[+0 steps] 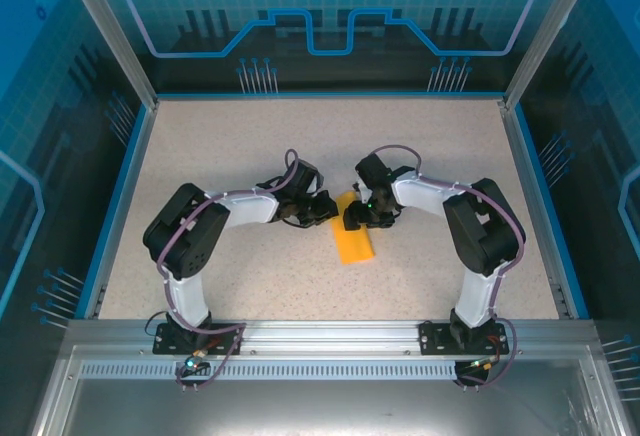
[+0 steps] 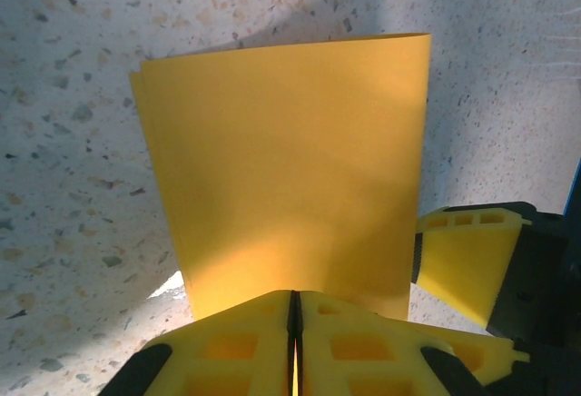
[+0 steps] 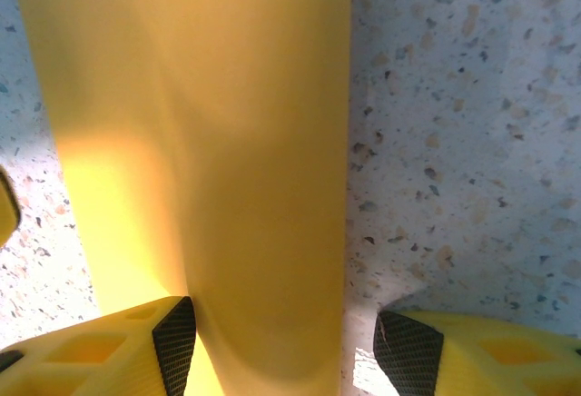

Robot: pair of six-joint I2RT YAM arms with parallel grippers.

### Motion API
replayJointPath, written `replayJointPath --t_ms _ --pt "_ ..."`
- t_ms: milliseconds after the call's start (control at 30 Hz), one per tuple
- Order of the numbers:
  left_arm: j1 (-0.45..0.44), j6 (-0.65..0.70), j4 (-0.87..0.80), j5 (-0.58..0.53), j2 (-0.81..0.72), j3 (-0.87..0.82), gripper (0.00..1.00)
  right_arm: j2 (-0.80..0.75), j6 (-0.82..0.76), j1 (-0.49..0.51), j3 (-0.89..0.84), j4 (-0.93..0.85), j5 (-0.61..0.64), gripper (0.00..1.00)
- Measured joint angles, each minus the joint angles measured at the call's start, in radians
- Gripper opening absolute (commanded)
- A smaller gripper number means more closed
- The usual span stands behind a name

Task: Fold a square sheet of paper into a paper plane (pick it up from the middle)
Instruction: Hold the square sheet of paper at the center of the table.

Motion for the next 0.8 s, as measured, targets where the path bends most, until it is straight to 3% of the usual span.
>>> replayJointPath --t_ms 800 --pt "-0.011 0.02 -0.023 0.0 0.04 0.019 0.07 0.017 -0.017 0.004 0.018 -0.023 0.014 0.64"
